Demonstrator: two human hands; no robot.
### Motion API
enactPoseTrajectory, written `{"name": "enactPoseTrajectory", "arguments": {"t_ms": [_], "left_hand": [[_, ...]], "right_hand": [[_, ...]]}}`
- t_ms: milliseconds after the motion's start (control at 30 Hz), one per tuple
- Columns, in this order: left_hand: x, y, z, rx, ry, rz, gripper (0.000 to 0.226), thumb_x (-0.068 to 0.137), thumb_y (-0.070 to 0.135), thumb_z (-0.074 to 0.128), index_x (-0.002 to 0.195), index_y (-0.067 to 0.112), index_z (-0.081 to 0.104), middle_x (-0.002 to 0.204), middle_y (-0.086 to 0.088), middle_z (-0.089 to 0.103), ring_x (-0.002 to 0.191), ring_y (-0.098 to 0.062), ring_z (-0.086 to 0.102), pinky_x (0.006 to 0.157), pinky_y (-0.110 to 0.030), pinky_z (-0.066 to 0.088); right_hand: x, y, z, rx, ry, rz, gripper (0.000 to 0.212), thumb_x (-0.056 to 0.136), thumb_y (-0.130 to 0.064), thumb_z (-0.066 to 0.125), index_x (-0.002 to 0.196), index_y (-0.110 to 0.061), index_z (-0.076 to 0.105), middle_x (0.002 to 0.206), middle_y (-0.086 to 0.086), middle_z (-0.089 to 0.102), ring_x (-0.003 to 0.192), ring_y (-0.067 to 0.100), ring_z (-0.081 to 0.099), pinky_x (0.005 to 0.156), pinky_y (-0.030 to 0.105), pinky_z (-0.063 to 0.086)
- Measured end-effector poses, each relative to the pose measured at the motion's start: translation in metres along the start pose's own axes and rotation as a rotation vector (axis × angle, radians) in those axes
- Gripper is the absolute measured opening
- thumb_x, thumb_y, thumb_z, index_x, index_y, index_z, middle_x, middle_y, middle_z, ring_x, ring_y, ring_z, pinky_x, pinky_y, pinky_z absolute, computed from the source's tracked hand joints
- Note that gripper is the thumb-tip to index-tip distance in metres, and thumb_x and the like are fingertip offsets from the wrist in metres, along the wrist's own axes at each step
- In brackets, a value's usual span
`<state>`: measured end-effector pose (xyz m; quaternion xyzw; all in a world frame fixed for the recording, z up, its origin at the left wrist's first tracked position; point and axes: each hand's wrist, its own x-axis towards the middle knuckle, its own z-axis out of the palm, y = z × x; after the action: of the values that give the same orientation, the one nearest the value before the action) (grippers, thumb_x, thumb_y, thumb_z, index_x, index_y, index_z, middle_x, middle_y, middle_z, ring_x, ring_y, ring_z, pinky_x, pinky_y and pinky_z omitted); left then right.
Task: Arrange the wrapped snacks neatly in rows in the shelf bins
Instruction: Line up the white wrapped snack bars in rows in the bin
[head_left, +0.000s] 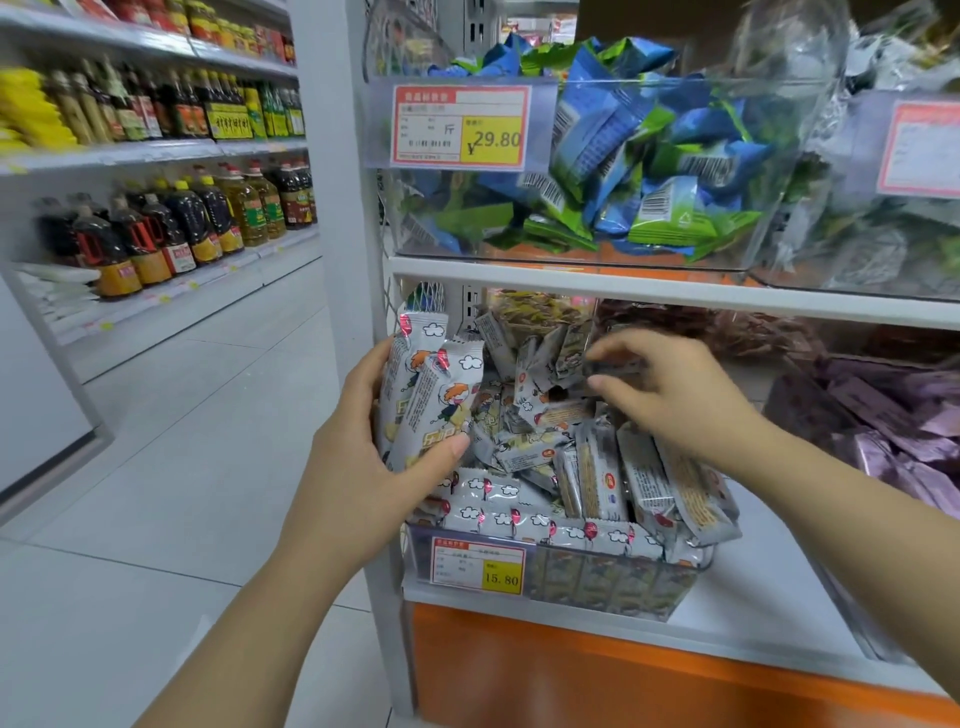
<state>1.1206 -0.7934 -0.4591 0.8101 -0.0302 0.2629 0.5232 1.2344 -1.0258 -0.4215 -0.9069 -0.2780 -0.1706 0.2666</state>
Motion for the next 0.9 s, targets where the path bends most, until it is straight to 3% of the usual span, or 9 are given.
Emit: {"name": "enactPoseTrajectory", "arguments": {"t_ms": [100,233,300,367,433,600,667,800,900], "left_hand": [[-0.003,0.001,-0.005,0.014,0.009,0.013,0.076,0.070,0.035,0.077,0.117,0.063,0.025,0.096,0.058,0.043,0.095,0.025,0.050,0.070,0.004,0.041],[-0.005,0.005,-0.013,-0.007,0.023,0.004,0.071,0.060,0.047,0.069,0.114,0.064,0.027,0.101,0.055,0.045,0.097,0.022,0.052,0.068,0.002,0.042],[-0.005,0.004,-0.017,-0.017,0.029,0.003,0.071,0.058,0.048,0.068,0.115,0.063,0.028,0.102,0.055,0.045,0.097,0.022,0.052,0.069,0.001,0.043],[-0.004,0.003,-0.019,-0.026,0.029,0.006,0.070,0.058,0.048,0.068,0.115,0.061,0.030,0.103,0.055,0.045,0.096,0.022,0.052,0.069,0.001,0.042],[-0.003,0.001,-0.020,-0.033,0.022,0.011,0.069,0.059,0.045,0.069,0.116,0.059,0.032,0.103,0.055,0.045,0.096,0.022,0.053,0.068,0.002,0.042],[0.000,-0.003,-0.021,-0.037,0.012,0.014,0.070,0.063,0.038,0.073,0.116,0.057,0.032,0.105,0.052,0.047,0.095,0.021,0.054,0.070,0.002,0.041],[0.002,-0.001,-0.021,-0.044,0.003,0.013,0.070,0.059,0.041,0.070,0.116,0.056,0.033,0.106,0.052,0.047,0.095,0.022,0.054,0.070,0.002,0.041],[0.003,0.000,-0.020,-0.057,-0.009,0.012,0.070,0.058,0.040,0.070,0.117,0.054,0.035,0.107,0.050,0.049,0.096,0.021,0.054,0.071,0.002,0.041],[0.003,0.000,-0.021,-0.043,-0.004,0.016,0.070,0.058,0.042,0.070,0.116,0.055,0.033,0.106,0.052,0.048,0.096,0.022,0.053,0.071,0.002,0.040]], "right_hand": [[0.009,-0.025,0.010,0.158,-0.338,-0.039,0.015,0.088,-0.024,0.063,0.102,-0.029,0.064,0.096,-0.016,0.065,0.088,0.005,0.062,0.080,0.020,0.049],[0.031,-0.035,0.034,0.119,-0.728,-0.006,0.024,0.091,-0.031,0.059,0.115,-0.030,0.059,0.105,-0.010,0.064,0.095,0.007,0.062,0.088,0.025,0.049],[0.039,-0.034,0.050,0.132,-0.873,0.063,0.026,0.094,-0.031,0.054,0.119,-0.026,0.058,0.102,-0.005,0.062,0.089,0.010,0.061,0.084,0.028,0.051],[0.043,-0.033,0.066,0.160,-0.971,0.158,0.019,0.098,-0.034,0.047,0.110,-0.025,0.059,0.094,-0.002,0.059,0.080,0.010,0.056,0.076,0.030,0.052],[0.046,-0.031,0.079,0.219,-1.027,0.272,0.022,0.100,-0.036,0.039,0.101,-0.023,0.057,0.082,-0.001,0.051,0.068,0.011,0.052,0.072,0.033,0.050],[0.052,-0.028,0.100,0.279,-1.116,0.459,0.039,0.100,-0.035,0.033,0.124,-0.009,0.049,0.082,0.006,0.037,0.069,0.019,0.050,0.070,0.038,0.054],[0.051,-0.030,0.105,0.271,-1.148,0.466,0.043,0.101,-0.034,0.029,0.125,-0.004,0.047,0.084,0.007,0.036,0.077,0.023,0.047,0.068,0.037,0.053],[0.055,-0.035,0.103,0.355,-1.166,0.446,0.020,0.097,-0.026,0.034,0.099,-0.012,0.048,0.068,0.001,0.035,0.056,0.012,0.034,0.050,0.021,0.048],[0.057,-0.034,0.085,0.319,-1.097,0.295,0.019,0.092,-0.012,0.043,0.107,-0.011,0.055,0.073,-0.002,0.047,0.054,0.007,0.045,0.048,0.015,0.041]]}}
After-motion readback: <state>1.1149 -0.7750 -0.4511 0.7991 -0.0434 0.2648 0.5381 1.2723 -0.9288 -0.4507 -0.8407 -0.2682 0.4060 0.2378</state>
